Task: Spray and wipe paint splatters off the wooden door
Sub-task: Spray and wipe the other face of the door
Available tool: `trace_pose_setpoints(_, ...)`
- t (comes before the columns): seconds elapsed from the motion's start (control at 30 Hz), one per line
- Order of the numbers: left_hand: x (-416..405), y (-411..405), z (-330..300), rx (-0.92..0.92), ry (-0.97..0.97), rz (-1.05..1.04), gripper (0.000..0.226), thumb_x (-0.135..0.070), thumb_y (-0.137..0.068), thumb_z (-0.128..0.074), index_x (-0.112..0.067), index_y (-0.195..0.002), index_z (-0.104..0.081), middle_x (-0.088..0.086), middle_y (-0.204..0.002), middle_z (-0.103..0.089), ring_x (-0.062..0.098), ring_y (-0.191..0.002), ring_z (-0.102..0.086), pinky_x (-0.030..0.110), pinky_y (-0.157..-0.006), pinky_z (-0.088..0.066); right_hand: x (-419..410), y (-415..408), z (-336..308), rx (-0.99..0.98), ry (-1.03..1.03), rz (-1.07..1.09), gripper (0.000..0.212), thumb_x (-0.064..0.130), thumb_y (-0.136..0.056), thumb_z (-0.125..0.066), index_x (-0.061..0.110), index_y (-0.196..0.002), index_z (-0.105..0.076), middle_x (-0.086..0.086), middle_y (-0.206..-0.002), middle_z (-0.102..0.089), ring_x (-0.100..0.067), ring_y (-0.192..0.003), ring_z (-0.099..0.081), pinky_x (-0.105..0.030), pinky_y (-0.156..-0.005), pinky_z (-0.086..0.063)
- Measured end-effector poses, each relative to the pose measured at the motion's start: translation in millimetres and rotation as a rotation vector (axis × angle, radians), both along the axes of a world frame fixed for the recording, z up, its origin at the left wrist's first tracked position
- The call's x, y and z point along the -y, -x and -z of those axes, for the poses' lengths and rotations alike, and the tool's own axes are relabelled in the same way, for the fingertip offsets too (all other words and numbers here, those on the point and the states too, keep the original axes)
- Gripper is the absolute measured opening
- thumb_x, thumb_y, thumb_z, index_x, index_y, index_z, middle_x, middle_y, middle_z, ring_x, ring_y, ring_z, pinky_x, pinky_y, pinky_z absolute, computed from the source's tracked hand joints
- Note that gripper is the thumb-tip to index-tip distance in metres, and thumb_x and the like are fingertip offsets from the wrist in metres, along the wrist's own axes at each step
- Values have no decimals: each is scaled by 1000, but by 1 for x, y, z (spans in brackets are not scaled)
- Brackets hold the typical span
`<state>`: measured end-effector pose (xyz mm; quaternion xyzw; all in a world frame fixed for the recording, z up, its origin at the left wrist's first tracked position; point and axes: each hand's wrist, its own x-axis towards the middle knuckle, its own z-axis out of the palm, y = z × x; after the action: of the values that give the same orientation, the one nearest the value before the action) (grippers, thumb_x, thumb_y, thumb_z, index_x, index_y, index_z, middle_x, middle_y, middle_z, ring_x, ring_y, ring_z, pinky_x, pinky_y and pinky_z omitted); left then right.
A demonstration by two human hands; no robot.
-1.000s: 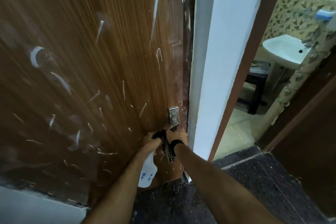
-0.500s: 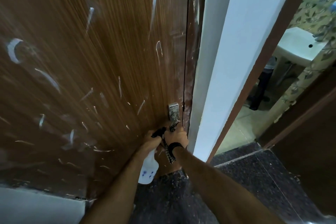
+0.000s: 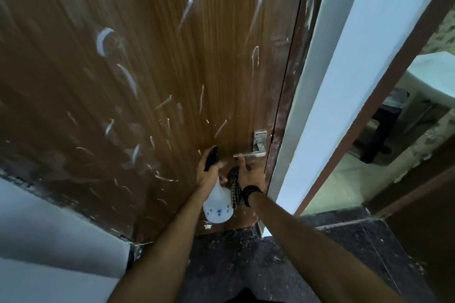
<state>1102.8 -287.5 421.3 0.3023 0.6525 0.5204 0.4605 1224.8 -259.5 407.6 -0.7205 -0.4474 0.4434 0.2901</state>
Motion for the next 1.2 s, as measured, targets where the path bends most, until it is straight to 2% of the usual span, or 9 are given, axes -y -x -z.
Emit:
trace_pose_setpoints(0.17,17,18,-22,76,-3,-123,8,-9,-95,-63,-8,-102,-68,13,-84,-68,14,-35,-42,25,-42,-40,19,13,-11,-164,-14,-27,62,76,-78,-60,25,-111,-66,0,-104,-67,-18,-92,-60,-28,-76,-44)
trace_pose_setpoints(0.27,29,35,-34,114,-6,-192,18,-22,-91,-74,-6,-93,-69,6,-76,-67,14,-37,-40,27,-43,-37,22,24,-27,-205,-68,-39,60,69,-69,-76,28,-111,-63,1,-111,-66,-20,-101,-61,-32,-82,-51)
trace_pose_setpoints(0.53,66,77,-87,-38,-152,-64,30,2,-82,-79,-11,-106,-68,4,-98,-66,11,-76,-65,18,-57,-53,42,66,-90,-161,-297,-239,63,43,-80,-80,21,-131,-50,0,-120,-59,-19,-113,-56,-25,-86,-44)
trace_pose_setpoints(0.63,86,94,-106,8,-249,-84,13,-16,-92,-73,-14,-105,-71,3,-91,-71,18,-80,-67,30,-79,-58,48,81,-110,-131,-410,-317,61,42,-84,-76,18,-134,-50,2,-120,-61,-15,-111,-57,-25,-88,-47)
trace_pose_setpoints(0.7,97,107,-126,7,-283,-63,20,-33,-96,-66,-16,-105,-73,1,-84,-72,18,-80,-70,39,-87,-59,54,92,-128,-137,-482,-338,56,41,-87,-73,18,-132,-51,-1,-119,-65,-17,-110,-61,-29,-90,-52)
trace_pose_setpoints(0.8,106,117,-160,-50,-343,-38,39,-43,-99,-57,-6,-106,-67,1,-69,-66,20,-59,-62,38,-66,-57,68,108,-151,-143,-580,-357,46,36,-93,-66,19,-132,-48,5,-112,-62,-13,-102,-59,-24,-83,-48)
trace_pose_setpoints(0.93,112,123,-214,-21,-467,-201,41,-45,-96,-61,-3,-101,-62,5,-81,-64,15,-39,-44,27,-42,-38,91,129,-167,-263,-613,-299,45,37,-99,-56,24,-140,-44,1,-115,-61,-20,-106,-61,-28,-86,-48)
trace_pose_setpoints(1.07,118,125,-264,-4,-512,-282,38,-35,-86,-79,-4,-101,-62,5,-72,-62,16,-43,-45,28,-43,-42,107,148,-179,-499,-448,-89,35,28,-102,-53,24,-137,-51,-8,-130,-60,-31,-118,-56,-30,-92,-40)
trace_pose_setpoints(1.2,119,130,-295,-3,-530,-325,36,-17,-80,-86,0,-104,-65,6,-74,-66,13,-44,-48,26,-47,-46,113,168,-205,-804,-173,79,24,18,-100,-54,31,-121,-52,-10,-118,-60,-31,-95,-61,-46,-82,-54)
